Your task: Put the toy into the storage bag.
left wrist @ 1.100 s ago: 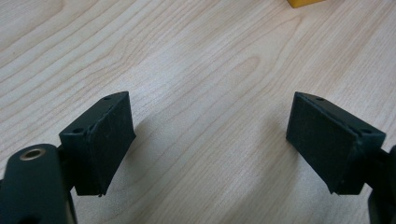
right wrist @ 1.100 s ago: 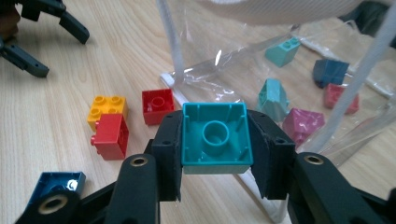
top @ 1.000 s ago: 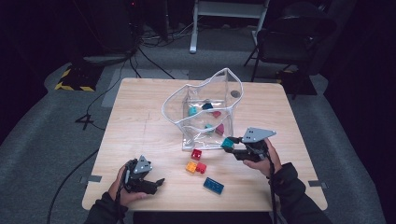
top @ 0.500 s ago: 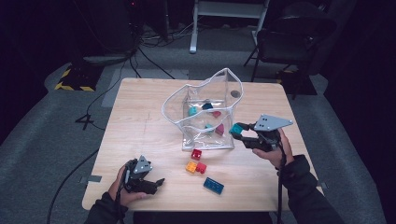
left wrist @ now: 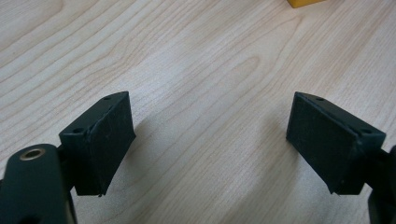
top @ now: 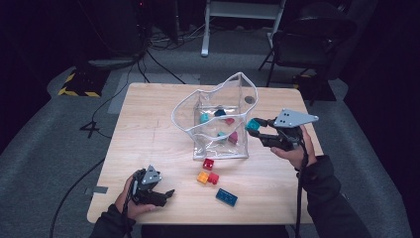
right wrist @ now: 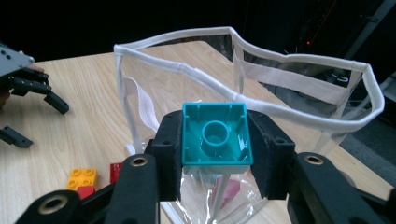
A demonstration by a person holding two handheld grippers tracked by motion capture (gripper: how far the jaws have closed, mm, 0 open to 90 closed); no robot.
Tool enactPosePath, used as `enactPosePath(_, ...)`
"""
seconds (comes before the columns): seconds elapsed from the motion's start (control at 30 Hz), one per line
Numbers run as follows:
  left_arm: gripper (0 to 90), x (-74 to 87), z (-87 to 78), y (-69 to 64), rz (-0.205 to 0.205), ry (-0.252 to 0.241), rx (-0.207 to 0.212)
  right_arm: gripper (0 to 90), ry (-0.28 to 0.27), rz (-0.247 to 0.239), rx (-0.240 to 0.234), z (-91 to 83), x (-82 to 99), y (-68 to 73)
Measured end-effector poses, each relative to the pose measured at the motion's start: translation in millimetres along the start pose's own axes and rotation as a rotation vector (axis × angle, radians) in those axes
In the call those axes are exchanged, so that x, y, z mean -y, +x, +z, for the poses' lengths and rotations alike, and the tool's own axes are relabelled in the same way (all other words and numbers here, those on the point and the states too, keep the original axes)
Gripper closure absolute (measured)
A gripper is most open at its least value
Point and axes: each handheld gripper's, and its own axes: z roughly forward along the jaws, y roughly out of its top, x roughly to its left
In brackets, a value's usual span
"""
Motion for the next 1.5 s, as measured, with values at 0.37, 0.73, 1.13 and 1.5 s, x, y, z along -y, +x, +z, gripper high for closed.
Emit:
enactPosePath(0.37, 15.3, 0.0, 0.0, 0.0, 0.000, 0.000, 0.000, 59.4, -0.016, -0.005, 0.011, 1.5, -17.9, -5.9)
enactPosePath(0.73, 15.3, 0.0, 0.0, 0.0, 0.000, 0.000, 0.000, 59.4, -0.017, -0.002, 0.036, 7.5, -34.5, -17.7)
enactPosePath(1.13, 15.3, 0.0, 0.0, 0.0, 0.000, 0.000, 0.000, 59.4, 0.025, 0.007, 0.067, 31.9, -47.2, -32.0)
enactPosePath(1.5, 15.3, 0.0, 0.0, 0.0, 0.000, 0.000, 0.001, 59.4, 0.063, 0.030, 0.080, 51.6, -47.8, -39.6)
